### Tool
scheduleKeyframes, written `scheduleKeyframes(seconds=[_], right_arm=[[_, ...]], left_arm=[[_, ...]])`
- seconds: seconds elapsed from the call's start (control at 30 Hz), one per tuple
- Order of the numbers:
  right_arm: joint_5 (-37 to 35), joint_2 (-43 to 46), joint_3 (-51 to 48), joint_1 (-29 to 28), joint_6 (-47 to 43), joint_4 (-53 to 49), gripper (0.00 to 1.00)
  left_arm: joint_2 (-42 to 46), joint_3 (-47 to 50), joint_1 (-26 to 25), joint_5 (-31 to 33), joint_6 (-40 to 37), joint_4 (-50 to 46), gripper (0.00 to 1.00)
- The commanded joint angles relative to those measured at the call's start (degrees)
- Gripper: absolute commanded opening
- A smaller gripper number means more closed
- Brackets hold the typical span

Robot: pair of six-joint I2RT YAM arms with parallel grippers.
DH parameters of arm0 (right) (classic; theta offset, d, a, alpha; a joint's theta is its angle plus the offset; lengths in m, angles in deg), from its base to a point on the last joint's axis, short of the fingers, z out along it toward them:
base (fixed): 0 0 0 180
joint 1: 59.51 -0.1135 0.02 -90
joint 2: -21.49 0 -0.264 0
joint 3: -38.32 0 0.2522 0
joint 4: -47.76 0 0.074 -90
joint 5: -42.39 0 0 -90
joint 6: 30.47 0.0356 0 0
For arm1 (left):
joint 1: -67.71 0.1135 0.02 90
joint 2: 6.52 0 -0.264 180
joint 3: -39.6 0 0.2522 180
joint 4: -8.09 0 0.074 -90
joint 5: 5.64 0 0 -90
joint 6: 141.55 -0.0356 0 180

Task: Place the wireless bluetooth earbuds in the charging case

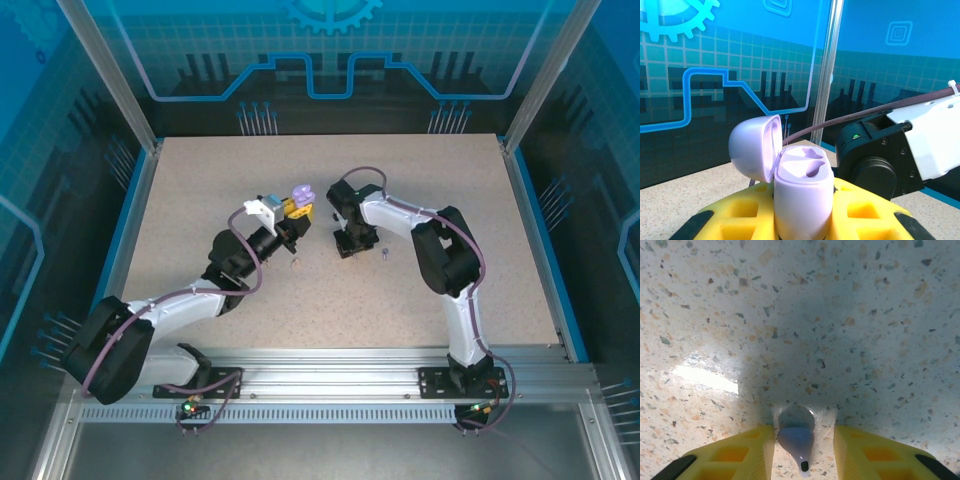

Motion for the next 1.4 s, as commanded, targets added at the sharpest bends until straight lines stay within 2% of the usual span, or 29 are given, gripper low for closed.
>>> scheduleKeyframes(seconds=[0.0, 0.13, 0.37, 0.63, 0.87, 1.2, 1.37], right_arm=[[0.02, -1.78, 1.54, -0.93, -0.38, -1.35, 0.35], [0.42, -1.78, 1.45, -0.99, -0.39, -1.30, 0.30], [1.02, -0.51, 1.10, -0.95, -0.22, -1.00, 0.15], [0.91, 5.06, -1.90, -0.87, 1.33, 1.06, 0.13], [0.21, 14.42, -7.00, -0.87, 3.13, 3.54, 0.12], [-2.89, 33.27, -12.33, -0.96, 4.09, 5.42, 0.12], [-4.84, 42.92, -13.41, -0.96, 4.07, 7.19, 0.12]], left_arm=[[1.57, -1.79, -0.34, -0.88, -0.63, 0.57, 0.00], [1.67, -1.74, -0.38, -0.88, -0.65, 0.48, 0.00], [1.54, -1.96, -0.41, -1.05, -0.55, 0.20, 0.00], [1.52, -1.99, -0.36, -1.54, -0.78, -0.07, 0.00], [1.86, -3.05, -0.41, -4.13, -4.17, -0.16, 0.00], [2.06, -6.45, -0.36, -9.29, -7.06, -1.89, 0.00], [2.41, -8.51, -0.95, -12.19, -13.19, -5.37, 0.00]])
